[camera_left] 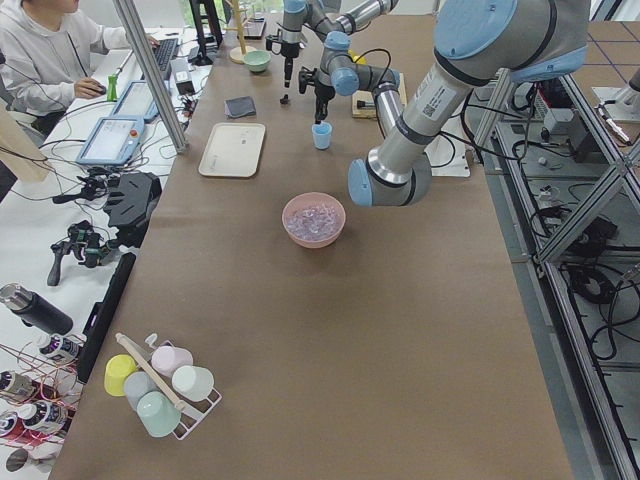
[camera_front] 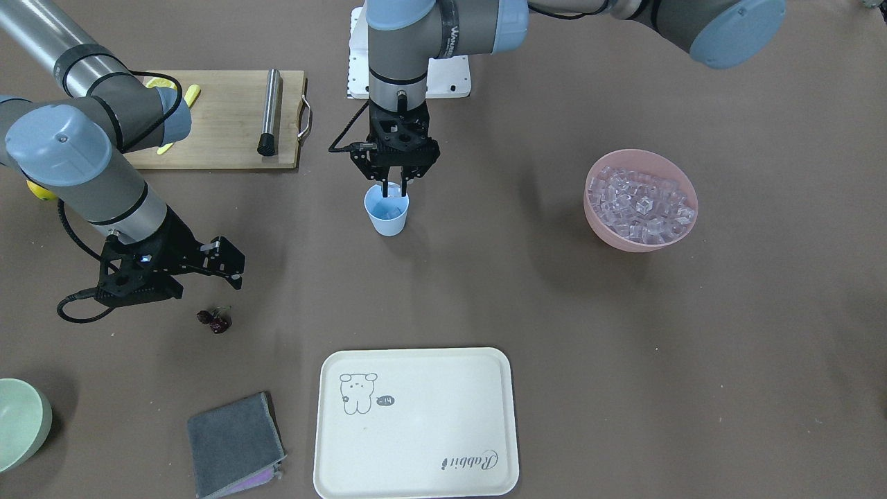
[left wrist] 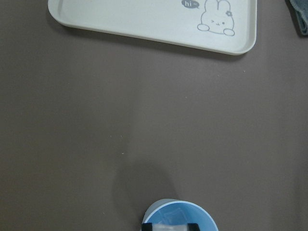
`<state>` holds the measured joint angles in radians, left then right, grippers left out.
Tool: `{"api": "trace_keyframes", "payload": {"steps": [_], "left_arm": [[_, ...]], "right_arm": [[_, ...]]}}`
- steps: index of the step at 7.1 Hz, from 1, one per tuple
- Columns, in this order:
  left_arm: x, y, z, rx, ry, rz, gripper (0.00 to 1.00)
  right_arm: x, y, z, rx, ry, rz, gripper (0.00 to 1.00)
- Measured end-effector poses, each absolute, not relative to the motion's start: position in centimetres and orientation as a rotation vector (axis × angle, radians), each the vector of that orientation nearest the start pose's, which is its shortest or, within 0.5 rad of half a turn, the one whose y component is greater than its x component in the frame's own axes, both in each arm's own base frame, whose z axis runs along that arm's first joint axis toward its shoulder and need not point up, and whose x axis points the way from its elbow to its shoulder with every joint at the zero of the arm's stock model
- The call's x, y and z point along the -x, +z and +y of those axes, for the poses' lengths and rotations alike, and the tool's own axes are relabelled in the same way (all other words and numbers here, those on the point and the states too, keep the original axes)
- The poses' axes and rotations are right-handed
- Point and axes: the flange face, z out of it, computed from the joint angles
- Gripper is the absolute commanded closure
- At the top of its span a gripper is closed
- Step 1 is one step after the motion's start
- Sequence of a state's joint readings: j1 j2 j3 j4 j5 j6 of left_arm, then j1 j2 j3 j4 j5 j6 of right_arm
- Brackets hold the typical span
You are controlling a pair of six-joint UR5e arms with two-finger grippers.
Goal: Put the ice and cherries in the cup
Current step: 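Drop the cube into the cup with left gripper while right gripper grasps cherries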
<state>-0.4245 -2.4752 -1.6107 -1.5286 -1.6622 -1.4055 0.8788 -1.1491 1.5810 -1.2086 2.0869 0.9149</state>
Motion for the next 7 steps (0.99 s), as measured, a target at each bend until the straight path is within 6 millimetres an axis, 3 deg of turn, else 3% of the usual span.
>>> {"api": "trace_keyframes", "payload": {"steps": [1, 2, 4, 6, 7], "left_arm": [[-59.7, 9.3, -39.7, -0.186, -0.194, 0.887, 0.88], [-60.3, 9.6, -39.4, -0.190, -0.190, 0.891, 0.47], [-61.5, 10.2, -39.6, -0.203, -0.189, 0.901, 0.08], [-61.6, 10.4, -39.7, -0.216, -0.192, 0.901, 0.06], [-61.6, 10.4, -39.7, -0.222, -0.195, 0.900, 0.06]], "right_arm": [[36.2, 37.9, -56.4, -0.183, 0.001, -0.889, 0.02], [36.6, 38.3, -56.5, -0.182, 0.001, -0.877, 0.04], [37.5, 39.1, -56.4, -0.178, 0.000, -0.859, 0.13], [37.8, 39.5, -56.7, -0.176, -0.005, -0.848, 0.29], [37.9, 40.0, -57.0, -0.180, -0.014, -0.837, 0.33]]}}
